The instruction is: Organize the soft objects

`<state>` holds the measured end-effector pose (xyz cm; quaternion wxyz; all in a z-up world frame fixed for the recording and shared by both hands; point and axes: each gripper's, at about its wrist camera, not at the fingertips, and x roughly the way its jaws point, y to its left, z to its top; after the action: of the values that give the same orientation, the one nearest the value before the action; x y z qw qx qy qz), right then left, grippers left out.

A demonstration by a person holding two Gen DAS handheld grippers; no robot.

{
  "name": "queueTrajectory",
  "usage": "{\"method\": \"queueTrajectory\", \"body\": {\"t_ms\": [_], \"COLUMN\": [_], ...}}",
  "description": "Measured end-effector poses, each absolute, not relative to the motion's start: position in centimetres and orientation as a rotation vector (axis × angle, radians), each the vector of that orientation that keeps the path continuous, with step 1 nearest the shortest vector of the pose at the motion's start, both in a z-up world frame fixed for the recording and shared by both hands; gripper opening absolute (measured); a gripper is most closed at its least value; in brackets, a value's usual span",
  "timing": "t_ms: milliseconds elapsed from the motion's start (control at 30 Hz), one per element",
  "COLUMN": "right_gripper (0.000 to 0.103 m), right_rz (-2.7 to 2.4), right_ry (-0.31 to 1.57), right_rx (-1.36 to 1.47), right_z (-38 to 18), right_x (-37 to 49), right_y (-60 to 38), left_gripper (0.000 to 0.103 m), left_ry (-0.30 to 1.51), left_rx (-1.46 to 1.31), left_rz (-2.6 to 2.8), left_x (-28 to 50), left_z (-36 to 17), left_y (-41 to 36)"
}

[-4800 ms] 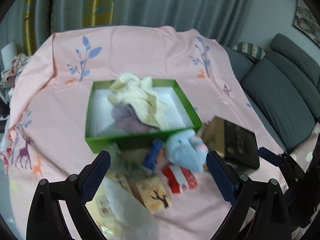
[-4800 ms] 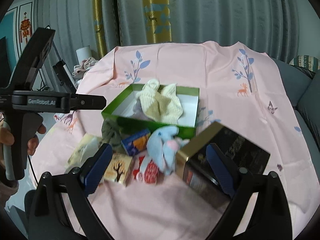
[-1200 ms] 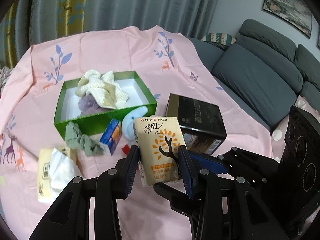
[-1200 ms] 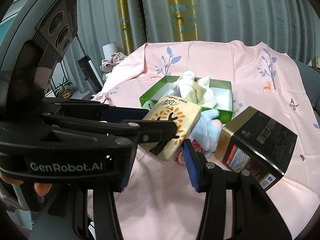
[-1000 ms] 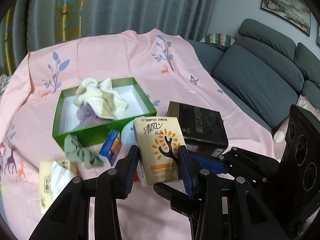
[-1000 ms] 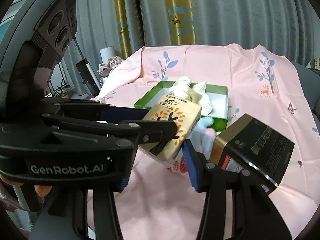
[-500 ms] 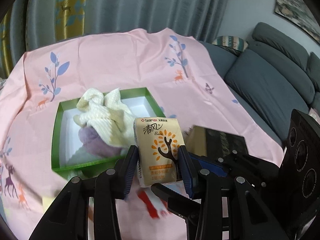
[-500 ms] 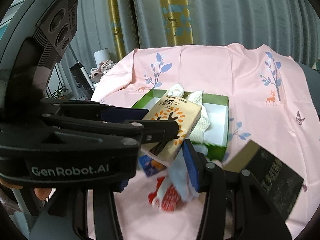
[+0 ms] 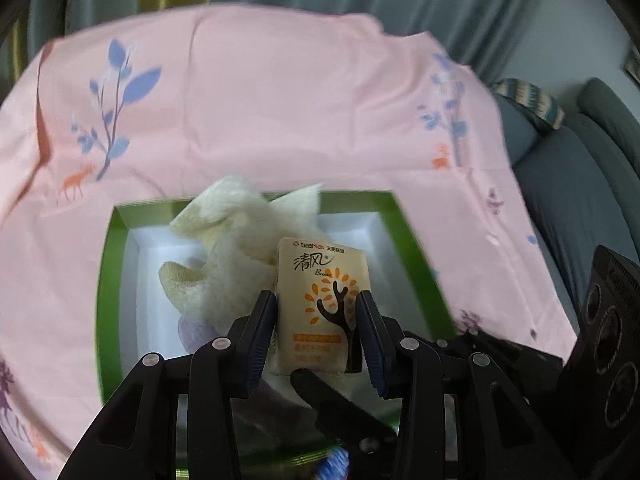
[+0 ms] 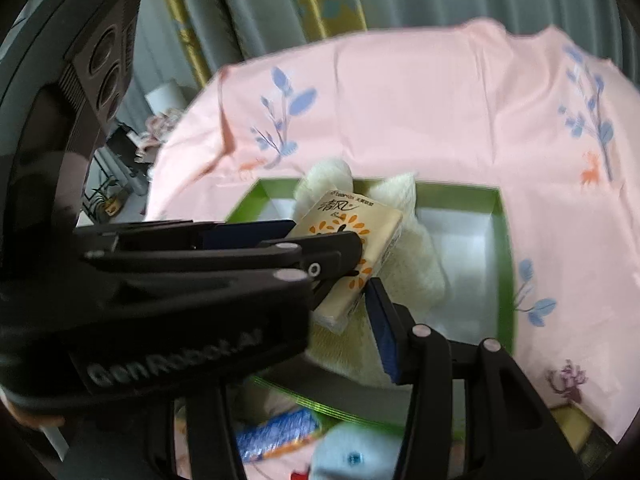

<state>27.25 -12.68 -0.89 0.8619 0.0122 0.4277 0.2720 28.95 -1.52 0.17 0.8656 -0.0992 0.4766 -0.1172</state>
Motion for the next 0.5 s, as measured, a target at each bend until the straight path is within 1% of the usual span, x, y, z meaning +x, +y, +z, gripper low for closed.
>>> {"method": "queueTrajectory", "body": {"t_ms": [167, 267, 300, 367, 400, 433, 467, 500], "right_gripper": [0.050, 0.051, 0.051, 0.059, 0.069, 0.074, 0.074, 0.075], "right_rz": [0.522, 0.505, 0.503, 0.482, 0.471, 0.461, 0.461, 0.466], "right_ry": [1.018, 1.048, 1.043, 1.032, 1.022, 1.007, 0.998, 0.989], "right_rx": [0.030, 0.029, 0.019, -0.006, -0.016, -0.027, -0.031, -0.036], "right_z": [-3.5, -3.7, -3.4, -2.9, -2.6, -2.1, -1.8, -1.5], "right_x": [28.7, 28.8, 28.6, 28.0, 27.7, 27.0, 26.5, 25.8], "right_y": [-11.1, -10.7, -10.7, -10.8, -11.1, -11.4, -11.6, -12.0], "left_gripper": [0.041, 0.041, 0.043, 0.053, 0.067, 0.083, 0.088, 0.091], "left_ry": [1.063, 1.076, 1.078, 1.084, 1.087, 1.087, 1.079, 1.071], "left_rx": [-0.251, -0.297, -0.308, -0.328, -0.333, -0.336, -0.333, -0.333], "left_rz": [-0.211, -0.219, -0.217, -0.215, -0.214, -0.207, -0.189, -0.178], "left_x": [30.3, 30.3, 30.2, 29.7, 29.6, 29.2, 28.6, 28.3], "left_z": [-3.0, -3.2, -3.1, -2.6, -2.5, -2.2, -1.8, -1.5], "left_y": [-0.6, 0.2, 0.4, 1.0, 1.2, 1.4, 1.7, 1.9]}}
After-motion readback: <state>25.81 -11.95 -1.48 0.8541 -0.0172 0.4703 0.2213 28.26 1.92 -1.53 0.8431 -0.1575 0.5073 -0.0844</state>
